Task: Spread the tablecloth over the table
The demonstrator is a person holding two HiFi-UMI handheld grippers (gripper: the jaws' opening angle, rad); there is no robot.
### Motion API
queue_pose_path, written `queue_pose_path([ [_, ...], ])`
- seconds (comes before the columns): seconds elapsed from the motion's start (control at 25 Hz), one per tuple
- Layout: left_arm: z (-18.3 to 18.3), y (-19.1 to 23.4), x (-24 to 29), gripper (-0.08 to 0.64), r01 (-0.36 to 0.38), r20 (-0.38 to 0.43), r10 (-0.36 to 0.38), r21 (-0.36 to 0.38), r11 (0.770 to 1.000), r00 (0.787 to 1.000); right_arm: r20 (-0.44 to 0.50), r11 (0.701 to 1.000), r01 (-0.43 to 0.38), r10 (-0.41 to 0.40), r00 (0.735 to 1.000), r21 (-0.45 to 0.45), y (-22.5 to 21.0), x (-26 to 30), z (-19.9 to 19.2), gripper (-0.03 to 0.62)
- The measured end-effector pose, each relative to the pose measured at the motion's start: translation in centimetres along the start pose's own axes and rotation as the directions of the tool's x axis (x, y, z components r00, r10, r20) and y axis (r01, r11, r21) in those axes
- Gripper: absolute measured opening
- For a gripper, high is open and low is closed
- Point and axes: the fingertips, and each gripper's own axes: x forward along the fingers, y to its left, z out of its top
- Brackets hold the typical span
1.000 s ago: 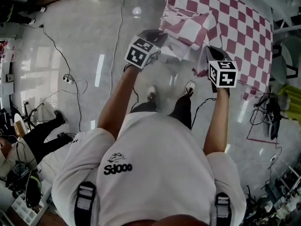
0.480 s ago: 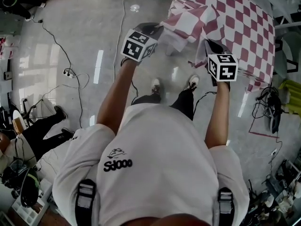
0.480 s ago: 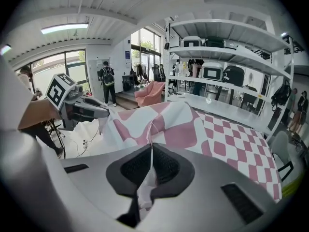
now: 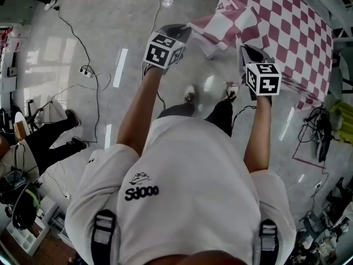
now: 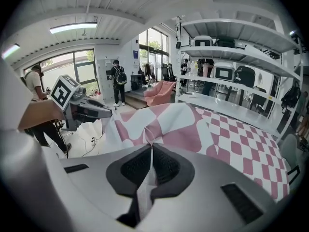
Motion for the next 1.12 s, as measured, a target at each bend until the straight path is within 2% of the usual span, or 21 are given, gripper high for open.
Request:
queue_pose_path([
  [0.32, -3.7, 2.7, -3.0, 0.046, -0.074, -0.036, 0.072, -0.055, 0.996, 0.997, -0.037, 0.999, -0.043, 0.042, 0.998, -0.004, 3.4, 1.3, -1.4, 0.023],
  [0.52, -6.5, 4.0, -3.4, 0.046, -0.126, -0.100, 0.116, -0.092, 0.988, 0.988, -0.056, 0.998, -0.064, 0.064, 0.996, -0.003, 4.4, 1.9, -2.3, 0.023],
  [0.88, -11.1, 4.1, -3.6, 0.046, -0.160, -0.159, 0.136, -0.155, 0.975, 0.978, -0.062, 0.995, -0.100, 0.098, 0.993, -0.028, 5.8, 2.5, -4.3, 0.023],
  [1.12, -13.8, 1.7, -4.9, 0.046, -0.177, -0.182, 0.147, -0.163, 0.971, 0.972, -0.055, 0.990, -0.115, 0.111, 0.992, -0.086, 7.1, 1.2, -6.0, 0.023],
])
